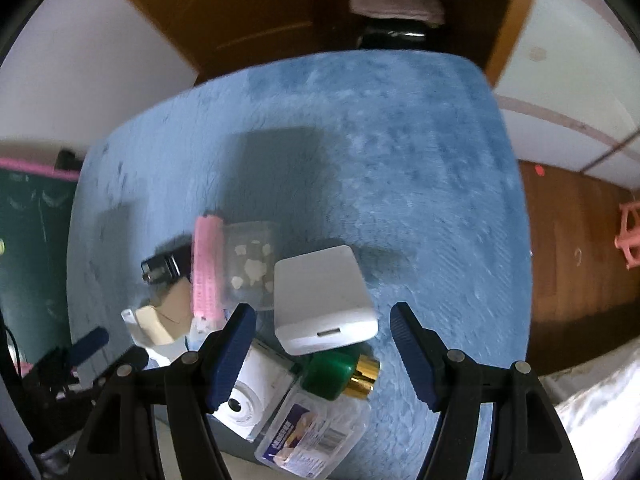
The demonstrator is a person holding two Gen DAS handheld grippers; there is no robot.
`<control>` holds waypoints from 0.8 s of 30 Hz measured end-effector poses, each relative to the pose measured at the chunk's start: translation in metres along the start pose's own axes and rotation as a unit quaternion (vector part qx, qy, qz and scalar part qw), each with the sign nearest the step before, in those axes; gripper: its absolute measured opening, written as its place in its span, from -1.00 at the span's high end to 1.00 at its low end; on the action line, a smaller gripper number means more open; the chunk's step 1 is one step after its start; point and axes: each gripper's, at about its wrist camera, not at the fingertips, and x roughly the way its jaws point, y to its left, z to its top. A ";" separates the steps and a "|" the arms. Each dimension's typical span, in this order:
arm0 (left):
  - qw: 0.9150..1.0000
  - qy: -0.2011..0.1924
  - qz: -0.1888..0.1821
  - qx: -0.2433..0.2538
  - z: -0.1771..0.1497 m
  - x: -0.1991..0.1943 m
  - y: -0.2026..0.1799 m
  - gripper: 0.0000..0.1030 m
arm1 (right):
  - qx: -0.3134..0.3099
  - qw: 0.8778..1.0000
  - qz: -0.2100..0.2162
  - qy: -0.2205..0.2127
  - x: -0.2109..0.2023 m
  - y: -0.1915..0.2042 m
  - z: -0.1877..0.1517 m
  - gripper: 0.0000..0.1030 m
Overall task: Organize rigid objects
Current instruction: 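Grasp the white stick with the left gripper while the right gripper grasps the white charger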
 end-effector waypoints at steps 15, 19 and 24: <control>0.998 -0.028 -0.035 0.050 0.003 -0.009 -0.014 0.27 | -0.044 0.997 -0.018 0.063 0.041 0.018 0.011 -0.09; 0.997 -0.024 -0.051 0.054 0.003 -0.006 -0.013 0.27 | -0.053 0.997 -0.014 0.062 0.039 0.015 0.004 -0.09; 0.996 -0.013 -0.042 0.084 -0.002 0.000 -0.017 0.27 | -0.050 0.996 -0.009 0.067 0.033 0.006 0.002 -0.08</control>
